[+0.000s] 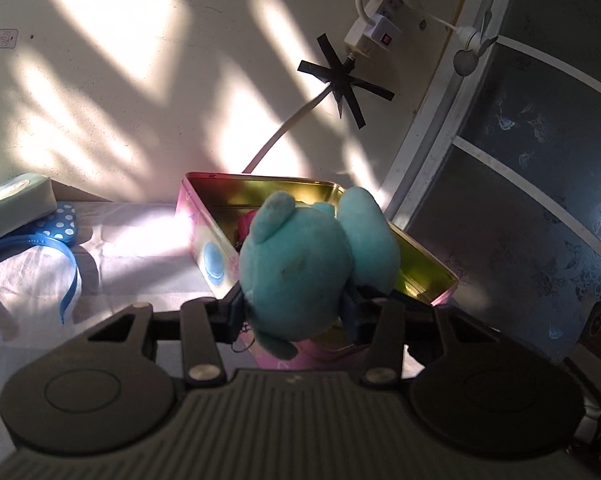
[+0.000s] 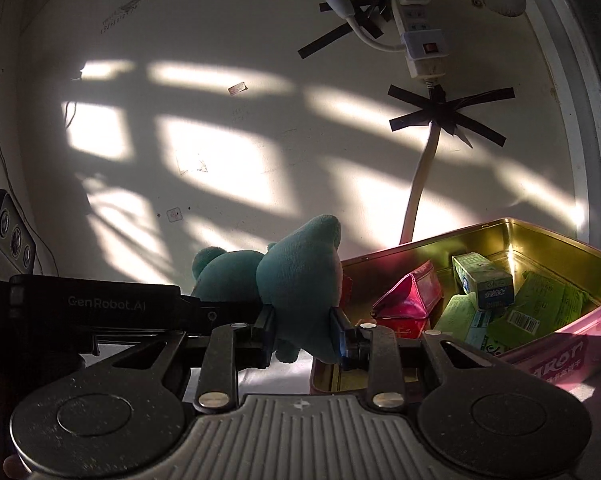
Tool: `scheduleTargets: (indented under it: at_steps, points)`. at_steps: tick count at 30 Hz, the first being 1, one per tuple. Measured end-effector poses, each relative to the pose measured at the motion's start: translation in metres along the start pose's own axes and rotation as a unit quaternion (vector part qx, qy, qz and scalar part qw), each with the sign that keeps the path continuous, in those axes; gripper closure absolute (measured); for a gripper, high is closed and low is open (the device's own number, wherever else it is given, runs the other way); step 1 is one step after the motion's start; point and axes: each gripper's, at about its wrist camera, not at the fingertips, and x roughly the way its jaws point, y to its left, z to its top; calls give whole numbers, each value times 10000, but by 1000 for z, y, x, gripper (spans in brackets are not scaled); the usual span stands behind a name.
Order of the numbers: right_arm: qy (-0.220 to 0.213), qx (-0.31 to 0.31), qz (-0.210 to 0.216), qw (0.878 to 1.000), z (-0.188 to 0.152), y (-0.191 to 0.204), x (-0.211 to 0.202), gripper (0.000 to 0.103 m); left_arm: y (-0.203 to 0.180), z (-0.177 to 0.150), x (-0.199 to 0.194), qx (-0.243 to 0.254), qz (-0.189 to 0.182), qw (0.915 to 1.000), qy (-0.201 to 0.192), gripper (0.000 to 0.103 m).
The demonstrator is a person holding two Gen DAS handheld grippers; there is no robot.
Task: Organize objects
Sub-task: 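Carry the plush toy into the pink tin and open the left tool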
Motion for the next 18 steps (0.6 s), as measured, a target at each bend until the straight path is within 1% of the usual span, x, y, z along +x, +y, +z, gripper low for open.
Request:
scheduleTargets:
  at_steps: [3,5,7,8,9,10,11,12,13,15,18]
  points:
    - [38,128,-262,9996,4,-27,6,74,-11,5,32,12,-110,9998,188,54]
    - [111,111,-404,9991,7,-39,13,75,-17,9,51,109,-82,9996,267,53]
    - [145,113,-529,9984,8,-49,22,73,-21,13,67,169,-4,9993,339,50]
    - [149,127,-560,9982,8,-54,27,70,-21,14,73,198,72,9991,368,47]
    - [160,148,-606,9979,6,-58,32,70,-23,15,80,290,248,9985,389,46]
    - [183,164,-702,9972,4,-61,36,57,-24,16,85,410,484,9972,388,45]
    - [175,192,-842,9961,0,-65,39,43,-24,15,88,503,733,9953,396,43]
    - [146,203,-942,9952,-2,-68,40,43,-24,15,89,508,853,9942,407,43]
    - [84,171,-952,9953,-3,-69,38,45,-22,14,87,449,825,9947,412,43]
    - [-46,185,-922,9956,-3,-71,32,45,-19,14,78,320,714,9963,356,42]
    - [-264,346,-895,9950,-1,-72,23,45,-22,11,61,363,701,9967,201,42]
